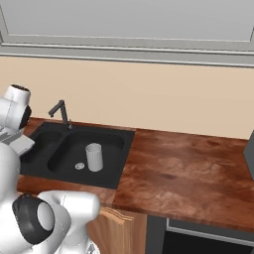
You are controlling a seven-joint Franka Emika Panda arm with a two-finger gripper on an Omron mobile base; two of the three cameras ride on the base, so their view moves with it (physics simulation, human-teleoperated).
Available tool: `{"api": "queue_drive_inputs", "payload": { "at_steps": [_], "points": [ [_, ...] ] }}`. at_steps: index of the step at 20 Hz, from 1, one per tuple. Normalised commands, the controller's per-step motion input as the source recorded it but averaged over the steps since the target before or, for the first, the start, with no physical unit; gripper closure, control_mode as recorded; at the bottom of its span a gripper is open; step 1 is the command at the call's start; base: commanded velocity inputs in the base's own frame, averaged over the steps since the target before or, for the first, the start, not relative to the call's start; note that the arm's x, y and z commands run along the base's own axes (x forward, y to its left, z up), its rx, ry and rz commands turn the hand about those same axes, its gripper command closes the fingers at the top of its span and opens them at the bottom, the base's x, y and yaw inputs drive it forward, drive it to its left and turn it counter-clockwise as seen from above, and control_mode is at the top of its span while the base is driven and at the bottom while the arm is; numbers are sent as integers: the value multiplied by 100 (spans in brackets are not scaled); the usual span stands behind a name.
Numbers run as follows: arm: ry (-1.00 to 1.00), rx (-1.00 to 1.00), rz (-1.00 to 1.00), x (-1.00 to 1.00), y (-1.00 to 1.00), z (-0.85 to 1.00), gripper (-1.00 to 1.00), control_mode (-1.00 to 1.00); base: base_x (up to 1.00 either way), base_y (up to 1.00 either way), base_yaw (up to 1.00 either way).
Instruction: Place the tupperware in the left basin and the glass cup in the right basin of the sink.
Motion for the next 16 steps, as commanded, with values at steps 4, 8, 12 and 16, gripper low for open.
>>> {"api": "queue_drive_inputs", "payload": {
  "at_steps": [4, 8, 12, 16],
  "points": [
    [-9, -12, -8, 19, 13, -19, 100, -100, 0, 0, 0],
    [-10, -10, -8, 21, 9, -9, 100, -100, 0, 0, 0],
    [-7, -11, -2, 19, 13, -9, 100, -100, 0, 0, 0],
    [-3, -10, 0, 18, 10, -9, 100, -100, 0, 0, 0]
  ]
}}
